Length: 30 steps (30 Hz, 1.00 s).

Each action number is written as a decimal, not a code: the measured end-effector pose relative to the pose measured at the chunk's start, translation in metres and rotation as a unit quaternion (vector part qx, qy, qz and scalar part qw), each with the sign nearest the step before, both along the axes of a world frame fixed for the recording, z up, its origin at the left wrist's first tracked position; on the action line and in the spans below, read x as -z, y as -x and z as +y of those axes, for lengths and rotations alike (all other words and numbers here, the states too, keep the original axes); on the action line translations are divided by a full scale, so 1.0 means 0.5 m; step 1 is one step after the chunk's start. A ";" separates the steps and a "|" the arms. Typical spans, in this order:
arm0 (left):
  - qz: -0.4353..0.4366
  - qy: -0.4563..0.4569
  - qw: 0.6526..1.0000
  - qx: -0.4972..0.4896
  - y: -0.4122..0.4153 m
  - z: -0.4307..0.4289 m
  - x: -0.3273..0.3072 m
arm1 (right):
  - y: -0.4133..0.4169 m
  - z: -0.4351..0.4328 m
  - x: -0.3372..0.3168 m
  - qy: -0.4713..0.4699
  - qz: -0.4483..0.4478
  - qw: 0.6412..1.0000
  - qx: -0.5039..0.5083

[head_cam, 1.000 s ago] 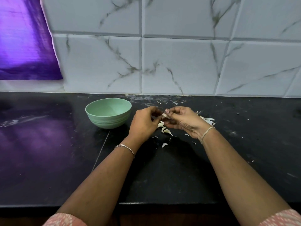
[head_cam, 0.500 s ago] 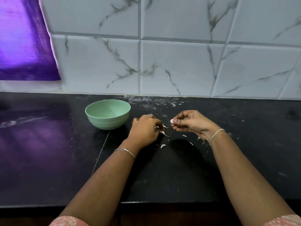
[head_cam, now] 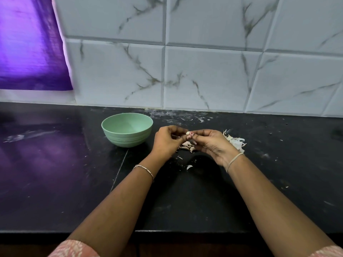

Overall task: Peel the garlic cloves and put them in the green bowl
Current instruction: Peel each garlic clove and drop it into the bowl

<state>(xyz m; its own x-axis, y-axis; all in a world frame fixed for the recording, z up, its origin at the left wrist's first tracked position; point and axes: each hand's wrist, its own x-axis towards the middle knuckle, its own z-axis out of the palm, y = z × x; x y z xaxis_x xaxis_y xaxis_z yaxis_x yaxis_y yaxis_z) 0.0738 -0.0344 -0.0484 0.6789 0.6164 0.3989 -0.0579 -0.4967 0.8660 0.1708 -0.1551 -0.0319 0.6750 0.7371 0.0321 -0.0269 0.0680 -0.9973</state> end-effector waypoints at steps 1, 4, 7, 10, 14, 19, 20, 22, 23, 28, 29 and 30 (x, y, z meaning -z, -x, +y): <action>0.006 -0.013 1.000 0.002 0.000 0.000 0.000 | 0.000 -0.001 0.001 0.003 0.016 1.000 -0.005; 0.031 -0.063 0.998 0.001 0.004 -0.001 -0.005 | 0.005 0.000 -0.001 -0.006 0.050 0.999 -0.012; 0.040 -0.083 0.996 -0.005 0.007 0.003 -0.007 | 0.009 0.004 -0.003 -0.007 0.053 0.998 -0.013; 0.051 -0.120 0.991 -0.024 0.008 0.004 -0.007 | 0.010 0.007 -0.002 -0.002 0.050 0.999 -0.007; 0.059 -0.147 0.987 -0.034 0.007 0.004 -0.003 | 0.010 0.008 -0.002 0.000 0.048 0.999 -0.001; 0.070 -0.163 0.984 -0.029 0.003 0.001 0.002 | 0.010 0.010 -0.005 0.001 0.025 1.000 0.010; 0.069 -0.166 0.983 -0.027 0.002 -0.001 0.003 | 0.010 0.013 -0.003 0.002 0.012 1.000 0.017; 0.067 -0.170 0.983 -0.026 0.000 -0.006 0.003 | 0.011 0.019 0.001 0.005 -0.017 0.999 0.032; 0.067 -0.173 0.982 -0.026 -0.001 -0.008 0.003 | 0.011 0.021 0.002 0.004 -0.024 0.999 0.038; 0.071 -0.156 0.985 -0.025 -0.010 -0.010 0.002 | 0.005 0.023 0.007 0.001 -0.055 0.997 0.062; 0.073 -0.147 0.986 -0.024 -0.011 -0.009 0.001 | 0.006 0.023 0.009 0.001 -0.060 0.996 0.064; 0.075 -0.137 0.987 -0.021 -0.012 -0.008 0.000 | 0.005 0.024 0.012 0.002 -0.068 0.995 0.068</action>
<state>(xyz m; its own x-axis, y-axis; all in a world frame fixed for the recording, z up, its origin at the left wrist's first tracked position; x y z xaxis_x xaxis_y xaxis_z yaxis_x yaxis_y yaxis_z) 0.0797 -0.0384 -0.0486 0.7185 0.5284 0.4522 0.0868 -0.7132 0.6956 0.1684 -0.1433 -0.0378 0.7583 0.6393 0.1276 0.1178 0.0582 -0.9913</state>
